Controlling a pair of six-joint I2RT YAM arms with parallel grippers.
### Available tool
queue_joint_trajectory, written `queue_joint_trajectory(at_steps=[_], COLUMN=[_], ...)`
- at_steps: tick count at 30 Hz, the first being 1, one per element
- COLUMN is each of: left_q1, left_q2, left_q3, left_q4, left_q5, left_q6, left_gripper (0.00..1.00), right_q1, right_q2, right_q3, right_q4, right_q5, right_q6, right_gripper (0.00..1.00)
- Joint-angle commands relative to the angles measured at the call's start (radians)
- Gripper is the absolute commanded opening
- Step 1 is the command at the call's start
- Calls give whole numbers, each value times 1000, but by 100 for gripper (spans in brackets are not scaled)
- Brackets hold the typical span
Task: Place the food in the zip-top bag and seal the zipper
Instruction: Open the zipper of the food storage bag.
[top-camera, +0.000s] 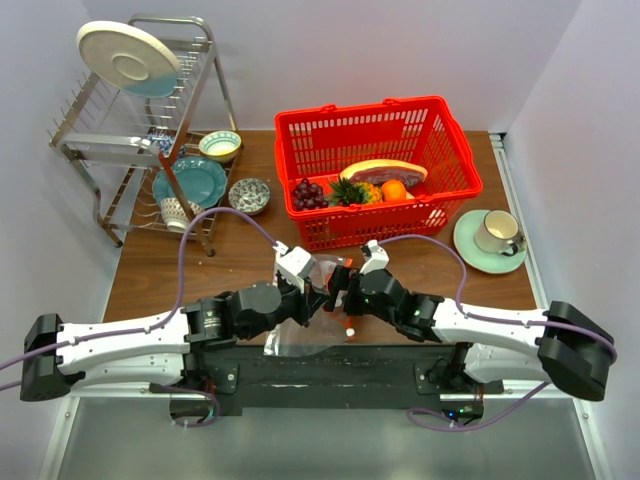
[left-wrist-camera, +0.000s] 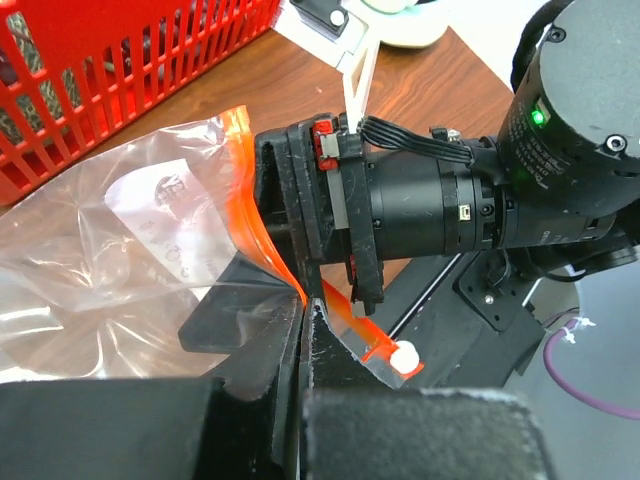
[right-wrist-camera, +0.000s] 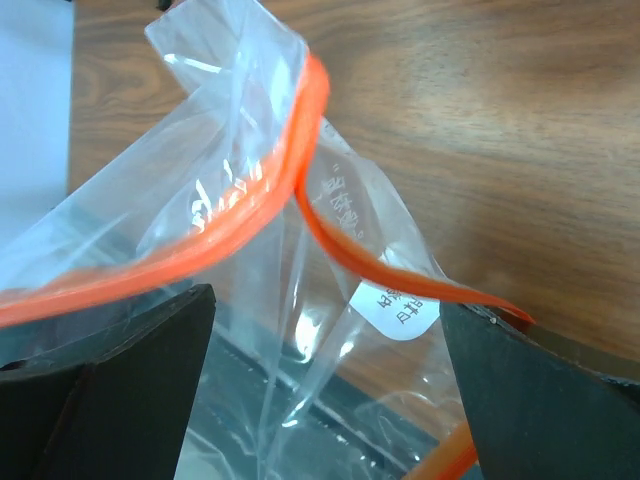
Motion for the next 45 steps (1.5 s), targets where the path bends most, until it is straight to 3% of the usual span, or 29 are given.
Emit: queue_joint_trajectory(at_steps=[1, 2, 5, 10, 15, 26, 37, 38, 40, 41, 43, 45], left_q1=[2, 2, 0, 0, 0, 2, 0, 2, 2, 2, 2, 2], left_q2=[-25, -28, -34, -35, -35, 61, 72, 72, 64, 58, 39, 20], left_q3=[67, 84, 124, 165, 161, 84, 158, 158, 153, 150, 147, 145], left_q4=[-58, -67, -98, -133, -123, -17, -6, -10, -17, -29, -46, -81], left_q5=[-40, -44, -47, -56, -54, -45, -65, -68, -68, -68, -74, -96], left_q6=[7, 10, 29, 53, 49, 40, 79, 78, 72, 69, 63, 61], left_gripper=[0, 0, 0, 0, 0, 0, 0, 0, 0, 0, 0, 0], right_q1=[10, 8, 8, 8, 8, 10, 11, 11, 11, 16, 45, 48], right_q2=[-48, -47, -34, -17, -21, -63, 117, 127, 131, 128, 110, 75], right_q3=[18, 25, 34, 32, 31, 8, -26, -23, 0, 18, 70, 65], right_q4=[38, 14, -17, -12, 1, 216, 351, 356, 284, 232, 59, 52], right_q5=[17, 26, 38, 28, 31, -44, -101, -109, -108, -89, 28, 34], right_q6=[17, 24, 40, 53, 70, 66, 107, 107, 92, 74, 67, 47], right_gripper=[98, 98, 81, 30, 0, 0, 0, 13, 83, 99, 99, 99])
